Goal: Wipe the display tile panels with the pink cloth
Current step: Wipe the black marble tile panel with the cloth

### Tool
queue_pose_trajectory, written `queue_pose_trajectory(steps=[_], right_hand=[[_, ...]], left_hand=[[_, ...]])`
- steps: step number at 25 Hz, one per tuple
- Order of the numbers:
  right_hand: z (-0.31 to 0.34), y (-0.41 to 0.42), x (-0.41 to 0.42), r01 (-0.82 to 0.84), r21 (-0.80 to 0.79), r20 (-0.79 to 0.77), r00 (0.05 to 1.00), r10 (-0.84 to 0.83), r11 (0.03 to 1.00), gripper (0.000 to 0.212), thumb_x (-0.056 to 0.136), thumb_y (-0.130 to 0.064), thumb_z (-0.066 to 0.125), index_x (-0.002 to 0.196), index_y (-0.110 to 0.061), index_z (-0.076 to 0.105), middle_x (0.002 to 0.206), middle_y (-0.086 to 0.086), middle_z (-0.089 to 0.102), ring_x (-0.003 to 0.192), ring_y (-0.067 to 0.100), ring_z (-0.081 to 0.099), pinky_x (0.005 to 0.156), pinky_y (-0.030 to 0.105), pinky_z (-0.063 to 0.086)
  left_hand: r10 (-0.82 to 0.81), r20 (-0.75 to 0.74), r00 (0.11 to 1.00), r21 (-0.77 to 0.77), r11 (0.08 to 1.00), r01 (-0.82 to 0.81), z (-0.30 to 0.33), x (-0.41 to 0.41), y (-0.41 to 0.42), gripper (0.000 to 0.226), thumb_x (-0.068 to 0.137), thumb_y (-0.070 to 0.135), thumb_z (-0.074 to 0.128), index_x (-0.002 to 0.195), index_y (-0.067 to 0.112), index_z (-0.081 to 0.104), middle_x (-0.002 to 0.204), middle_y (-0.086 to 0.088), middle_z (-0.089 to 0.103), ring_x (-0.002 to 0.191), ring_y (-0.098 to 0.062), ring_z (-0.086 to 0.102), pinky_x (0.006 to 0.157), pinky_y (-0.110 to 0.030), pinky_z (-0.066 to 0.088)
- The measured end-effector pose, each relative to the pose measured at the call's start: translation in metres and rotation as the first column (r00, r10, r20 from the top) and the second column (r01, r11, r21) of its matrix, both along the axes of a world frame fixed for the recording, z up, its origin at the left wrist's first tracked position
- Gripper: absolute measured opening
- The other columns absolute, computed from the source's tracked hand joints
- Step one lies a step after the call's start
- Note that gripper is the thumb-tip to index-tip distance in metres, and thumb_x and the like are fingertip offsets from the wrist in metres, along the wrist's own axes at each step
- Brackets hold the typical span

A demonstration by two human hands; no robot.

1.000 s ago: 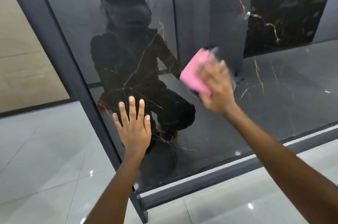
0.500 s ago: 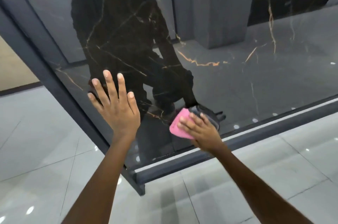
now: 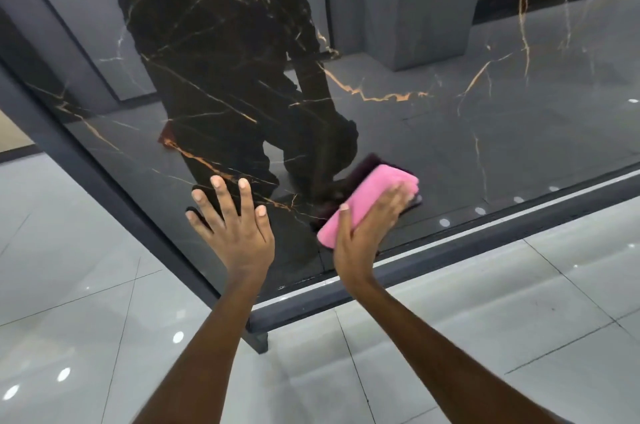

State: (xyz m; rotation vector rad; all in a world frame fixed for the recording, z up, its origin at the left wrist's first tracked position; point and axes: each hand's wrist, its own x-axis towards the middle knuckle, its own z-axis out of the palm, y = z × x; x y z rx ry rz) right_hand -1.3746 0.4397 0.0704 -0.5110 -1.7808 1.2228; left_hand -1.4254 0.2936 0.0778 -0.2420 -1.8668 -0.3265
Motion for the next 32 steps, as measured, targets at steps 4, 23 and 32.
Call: queue_pose_trajectory(steps=[4, 23, 32], right_hand=[[0.003, 0.091, -0.022, 0.086, 0.131, -0.162, 0.985, -0.064, 0.988, 0.077, 0.09, -0.029, 0.049, 0.152, -0.001, 0.012, 0.159, 0.021, 0.004, 0.148, 0.021, -0.006, 0.12, 0.03, -0.003], [-0.064, 0.085, -0.029, 0.228, -0.541, 0.048, 0.969, -0.241, 0.81, 0.063, 0.1, -0.018, 0.038, 0.15, 0.005, 0.008, 0.158, 0.025, 0.005, 0.147, 0.035, 0.009, 0.121, 0.037, 0.009], [-0.052, -0.02, -0.002, 0.131, 0.082, 0.112, 0.984, -0.14, 0.988, 0.065, 0.104, -0.041, 0.019, 0.148, 0.006, 0.008, 0.157, 0.024, 0.005, 0.147, 0.034, 0.004, 0.119, 0.044, 0.012]], left_hand=[[0.025, -0.006, 1.0, -0.032, 0.999, -0.025, 0.001, -0.002, 0.001, 0.056, 0.106, 0.034, 0.021, 0.157, 0.025, 0.0, 0.164, 0.002, -0.013, 0.15, -0.025, -0.013, 0.12, -0.048, -0.005], [0.048, -0.043, 0.998, -0.079, 0.996, -0.051, 0.001, -0.006, 0.0, 0.057, 0.106, 0.038, 0.017, 0.157, 0.026, -0.005, 0.155, -0.008, 0.005, 0.15, -0.024, -0.016, 0.12, -0.046, -0.009], [0.055, 0.012, 0.998, -0.111, 0.992, -0.053, -0.002, 0.001, -0.002, 0.048, 0.107, 0.035, 0.02, 0.151, 0.022, 0.009, 0.154, -0.009, 0.003, 0.141, -0.034, 0.0, 0.119, -0.045, -0.014]])
